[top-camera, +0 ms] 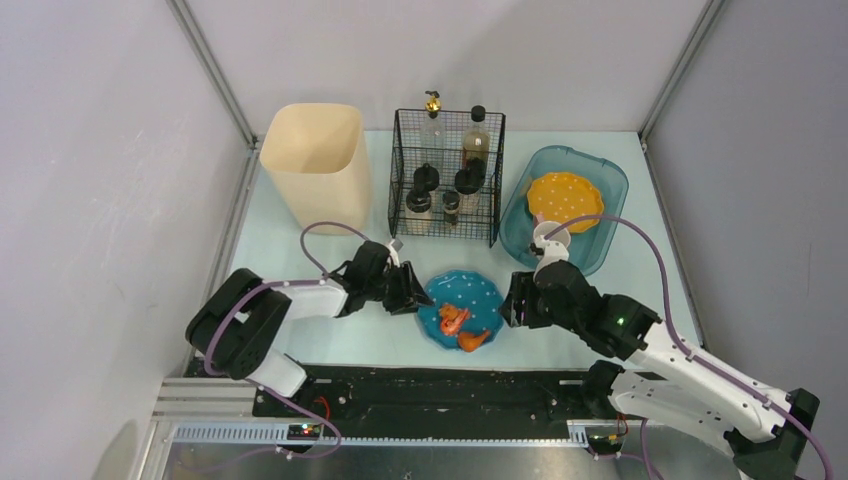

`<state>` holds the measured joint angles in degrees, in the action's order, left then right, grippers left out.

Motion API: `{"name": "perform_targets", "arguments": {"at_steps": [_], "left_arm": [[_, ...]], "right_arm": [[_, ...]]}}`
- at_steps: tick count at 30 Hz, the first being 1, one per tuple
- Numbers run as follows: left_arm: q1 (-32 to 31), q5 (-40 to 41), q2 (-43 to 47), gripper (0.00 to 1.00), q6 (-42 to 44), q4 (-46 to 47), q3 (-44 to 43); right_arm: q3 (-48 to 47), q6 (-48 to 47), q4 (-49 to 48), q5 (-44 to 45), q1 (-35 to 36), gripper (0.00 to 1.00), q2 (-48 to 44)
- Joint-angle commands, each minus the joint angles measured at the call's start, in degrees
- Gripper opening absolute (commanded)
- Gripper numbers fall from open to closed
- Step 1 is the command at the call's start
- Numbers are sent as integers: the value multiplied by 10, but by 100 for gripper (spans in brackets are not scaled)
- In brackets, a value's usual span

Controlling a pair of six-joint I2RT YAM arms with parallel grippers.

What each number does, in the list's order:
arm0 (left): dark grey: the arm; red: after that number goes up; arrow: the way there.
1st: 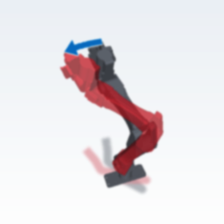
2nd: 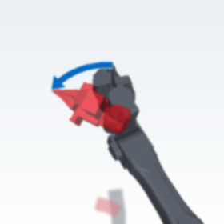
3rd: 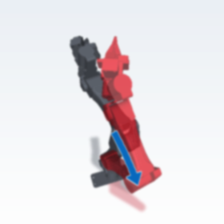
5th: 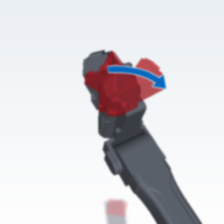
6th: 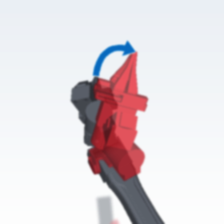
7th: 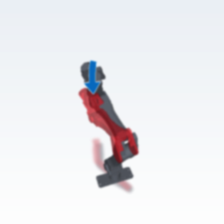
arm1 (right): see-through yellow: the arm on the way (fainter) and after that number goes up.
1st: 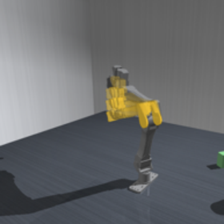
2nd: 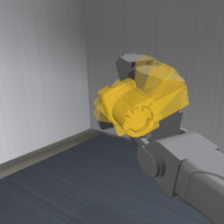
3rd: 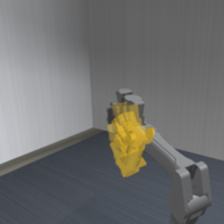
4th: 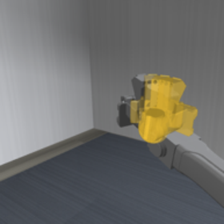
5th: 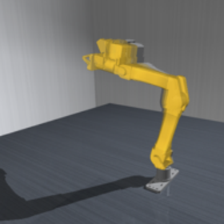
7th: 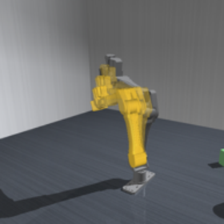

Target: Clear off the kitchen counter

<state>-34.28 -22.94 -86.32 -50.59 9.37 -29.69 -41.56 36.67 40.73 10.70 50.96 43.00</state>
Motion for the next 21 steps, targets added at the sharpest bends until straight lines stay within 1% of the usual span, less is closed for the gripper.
{"name": "perform_targets", "arguments": {"at_steps": [1,5,7,9,10,13,16,21], "left_arm": [[-8,31,-34,46,9,-18,9],[-9,30,-44,37,10,-11,17],[-9,28,-47,31,10,-8,20],[-10,26,-50,21,11,-3,22],[-10,25,-51,19,11,-2,23],[-9,26,-47,2,14,1,24],[-10,27,-35,0,19,1,27],[-9,22,16,0,14,0,31]], "right_arm": [[3,11,4,4,-3,59,-13],[6,14,6,4,-3,59,-15],[8,16,6,3,-3,59,-15],[9,18,6,1,-2,59,-16],[9,19,6,1,-3,59,-16],[10,19,9,2,-3,59,-18],[10,19,12,3,-2,59,-22],[10,22,16,6,-3,59,-30]]}}
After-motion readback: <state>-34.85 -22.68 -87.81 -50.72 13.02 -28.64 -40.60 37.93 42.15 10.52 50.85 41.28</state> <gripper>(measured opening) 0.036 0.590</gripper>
